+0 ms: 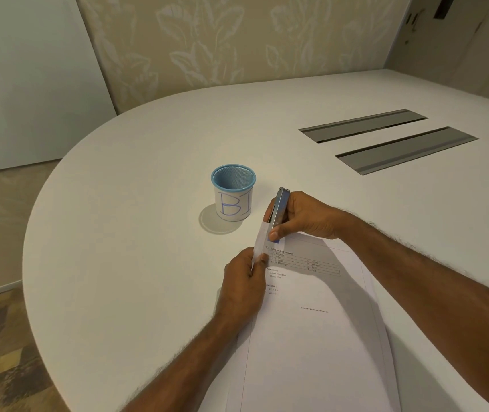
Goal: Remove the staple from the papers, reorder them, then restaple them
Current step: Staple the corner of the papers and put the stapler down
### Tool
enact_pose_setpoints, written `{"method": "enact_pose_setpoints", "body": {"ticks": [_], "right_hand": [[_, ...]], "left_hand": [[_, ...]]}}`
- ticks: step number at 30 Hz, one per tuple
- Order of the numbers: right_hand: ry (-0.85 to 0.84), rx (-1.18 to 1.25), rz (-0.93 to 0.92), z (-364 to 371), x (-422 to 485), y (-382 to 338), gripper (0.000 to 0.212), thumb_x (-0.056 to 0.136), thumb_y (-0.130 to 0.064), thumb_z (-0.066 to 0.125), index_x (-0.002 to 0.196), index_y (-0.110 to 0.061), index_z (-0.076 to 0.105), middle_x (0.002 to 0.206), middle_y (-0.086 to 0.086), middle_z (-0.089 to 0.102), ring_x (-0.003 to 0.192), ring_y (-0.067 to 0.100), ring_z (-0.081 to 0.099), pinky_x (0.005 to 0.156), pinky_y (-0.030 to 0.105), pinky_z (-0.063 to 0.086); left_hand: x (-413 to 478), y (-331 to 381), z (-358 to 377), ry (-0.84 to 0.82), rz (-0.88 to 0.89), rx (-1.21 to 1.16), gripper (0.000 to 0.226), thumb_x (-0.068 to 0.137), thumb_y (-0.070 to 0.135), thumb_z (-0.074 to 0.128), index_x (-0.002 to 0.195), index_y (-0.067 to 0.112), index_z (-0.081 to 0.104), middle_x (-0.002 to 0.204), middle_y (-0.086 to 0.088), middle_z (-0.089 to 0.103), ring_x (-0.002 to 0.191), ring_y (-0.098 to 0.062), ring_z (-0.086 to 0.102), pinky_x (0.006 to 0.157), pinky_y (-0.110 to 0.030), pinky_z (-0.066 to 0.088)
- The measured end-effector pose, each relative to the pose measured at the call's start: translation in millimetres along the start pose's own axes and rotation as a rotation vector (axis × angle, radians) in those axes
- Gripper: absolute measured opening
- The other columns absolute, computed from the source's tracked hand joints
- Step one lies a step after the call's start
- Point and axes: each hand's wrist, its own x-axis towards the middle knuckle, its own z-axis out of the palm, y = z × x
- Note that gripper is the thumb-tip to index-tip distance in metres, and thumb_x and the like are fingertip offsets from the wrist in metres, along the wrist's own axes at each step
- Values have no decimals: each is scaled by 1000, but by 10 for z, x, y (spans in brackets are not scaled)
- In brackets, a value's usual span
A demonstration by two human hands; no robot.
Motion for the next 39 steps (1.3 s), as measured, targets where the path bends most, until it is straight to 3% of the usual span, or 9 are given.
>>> {"method": "enact_pose_setpoints", "body": {"ticks": [4, 10, 13, 19, 24, 26, 29, 33, 39], "right_hand": [[18, 12, 3, 16, -4, -6, 26, 64, -24, 86, 77, -19, 64, 89, 17, 73, 80, 35, 72, 71, 40, 60], [61, 36, -23, 71, -14, 14, 20, 66, -22, 84, 67, -29, 65, 68, -2, 71, 65, 18, 71, 58, 23, 56], [32, 52, -23, 57, -5, 42, 21, 68, -20, 83, 67, -29, 64, 67, -3, 70, 64, 17, 70, 58, 22, 55], [-40, 172, 1, -149, -35, 24, 36, 70, -4, 81, 96, -13, 57, 97, 16, 71, 92, 26, 70, 78, 30, 57], [222, 217, 23, -470, -203, 87, 40, 79, -21, 70, 110, -5, 50, 101, 13, 69, 90, 22, 72, 80, 27, 57], [326, 50, 106, -556, -276, 210, 32, 89, -25, 62, 110, -3, 53, 93, 12, 65, 76, 12, 69, 76, 26, 55], [380, -325, 249, -669, -385, 443, 27, 92, -32, 58, 99, -6, 56, 81, 7, 60, 66, 12, 57, 63, 25, 46], [349, -607, 388, -708, -540, 653, 29, 85, -37, 67, 71, -22, 46, 68, -3, 54, 60, 12, 47, 54, 25, 33], [386, -694, 370, -647, -667, 772, 36, 75, -38, 76, 94, -9, 67, 88, 10, 67, 81, 28, 62, 66, 37, 47]], "left_hand": [[7, 0, -5, 6, -4, 2, 28, 100, 32, 46, 110, 13, 64, 103, 2, 71, 80, -11, 67, 59, -8, 52], [1, -13, -6, 4, 0, 15, 27, 100, 31, 47, 104, 12, 66, 93, 2, 73, 78, -15, 68, 59, -15, 53], [-1, -25, 5, -1, 5, 33, 27, 100, 33, 47, 104, 13, 66, 93, 4, 72, 77, -15, 68, 59, -16, 54], [-7, -2, -6, -10, -10, 28, 27, 100, 33, 45, 108, 16, 65, 100, 9, 70, 82, -11, 68, 61, -13, 53], [-4, -19, -9, -8, -24, 23, 27, 100, 31, 45, 102, 13, 66, 98, 7, 73, 82, -13, 69, 59, -13, 53], [0, -19, -11, -2, -17, 29, 28, 100, 29, 45, 98, 11, 66, 93, 5, 74, 80, -14, 69, 59, -15, 54], [-2, -23, -16, 1, -15, 22, 31, 100, 29, 46, 95, 4, 64, 92, -5, 75, 85, -25, 69, 72, -37, 56], [-13, -10, -24, 0, -9, 18, 26, 100, 27, 47, 93, 10, 66, 91, 4, 74, 85, -18, 70, 69, -29, 55], [-39, 34, -36, -13, -26, -19, 29, 100, 27, 47, 95, 5, 65, 94, -4, 75, 89, -26, 69, 79, -44, 57]]}}
